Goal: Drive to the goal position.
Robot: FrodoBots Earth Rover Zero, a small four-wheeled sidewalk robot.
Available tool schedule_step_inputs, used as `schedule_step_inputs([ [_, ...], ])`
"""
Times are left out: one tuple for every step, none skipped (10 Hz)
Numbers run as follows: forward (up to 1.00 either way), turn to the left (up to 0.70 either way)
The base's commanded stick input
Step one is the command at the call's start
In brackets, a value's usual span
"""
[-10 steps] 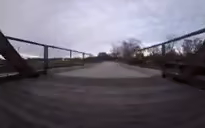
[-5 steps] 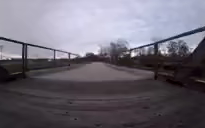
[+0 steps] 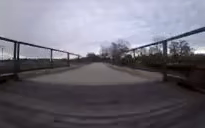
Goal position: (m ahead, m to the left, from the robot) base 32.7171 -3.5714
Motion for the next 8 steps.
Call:
schedule_step_inputs([
  [1.00,0.00],
  [1.00,0.00],
  [1.00,0.00],
  [1.00,0.00],
  [1.00,0.00],
  [1.00,-0.01],
  [1.00,-0.13],
  [1.00,-0.34],
])
